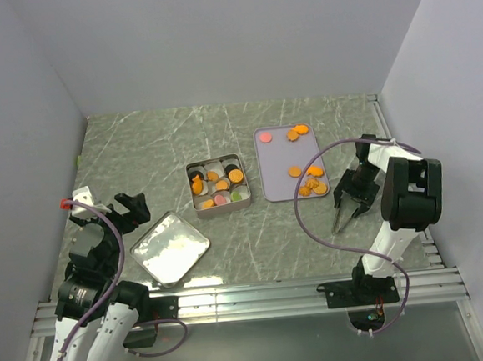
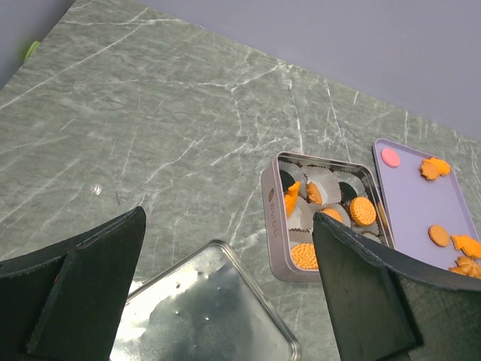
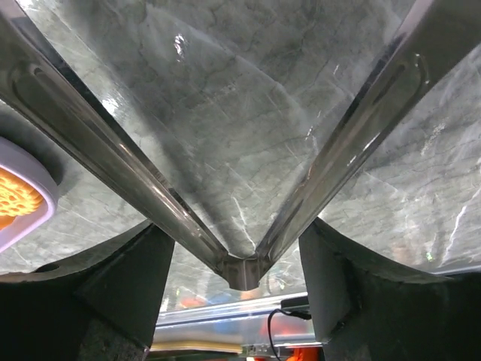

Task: Pack the cookies

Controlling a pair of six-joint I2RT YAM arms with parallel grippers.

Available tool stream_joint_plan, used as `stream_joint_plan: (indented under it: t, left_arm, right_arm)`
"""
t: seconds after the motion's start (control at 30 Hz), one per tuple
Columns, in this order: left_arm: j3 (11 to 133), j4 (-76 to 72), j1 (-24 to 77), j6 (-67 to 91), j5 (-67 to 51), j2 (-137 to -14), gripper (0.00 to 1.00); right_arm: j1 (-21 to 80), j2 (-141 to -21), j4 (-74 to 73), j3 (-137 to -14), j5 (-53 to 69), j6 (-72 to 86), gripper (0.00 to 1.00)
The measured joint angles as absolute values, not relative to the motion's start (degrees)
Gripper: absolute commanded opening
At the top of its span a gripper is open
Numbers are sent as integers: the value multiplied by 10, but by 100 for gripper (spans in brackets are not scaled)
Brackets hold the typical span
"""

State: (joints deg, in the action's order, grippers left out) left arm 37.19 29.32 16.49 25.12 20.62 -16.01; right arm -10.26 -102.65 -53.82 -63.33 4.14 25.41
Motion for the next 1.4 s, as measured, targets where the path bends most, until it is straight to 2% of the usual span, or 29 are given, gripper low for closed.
stream_joint_plan:
  t: [0.23, 0.37, 0.5, 0.8, 0.93, 1.0, 1.17, 1.4]
  left_arm:
    - [372, 293, 165, 252, 210, -165, 99]
    - [375, 297, 165, 260, 213, -192, 99]
    - [396, 310, 165, 271, 201, -252, 89]
    - [414, 313, 165, 338, 88, -354, 88]
    - [417, 332, 168, 375, 46, -408, 87]
    - [427, 352, 169, 393, 34, -441, 81]
    - [463, 406, 170, 439, 14, -560, 77]
    - [463, 430, 170, 477, -3, -620, 73]
  right_arm:
    - [-103, -1011, -541, -635, 36, 254, 84]
    - [-99, -978, -571, -667, 23, 255, 86]
    - [-82, -933, -601, -744, 14, 259, 86]
    - [54, -877, -644, -859, 35, 302, 87]
    - [96, -872, -656, -866, 49, 321, 87]
    - [104, -868, -662, -866, 56, 326, 87]
    - [106, -853, -664, -866, 64, 328, 87]
    - [106, -847, -667, -866, 71, 325, 87]
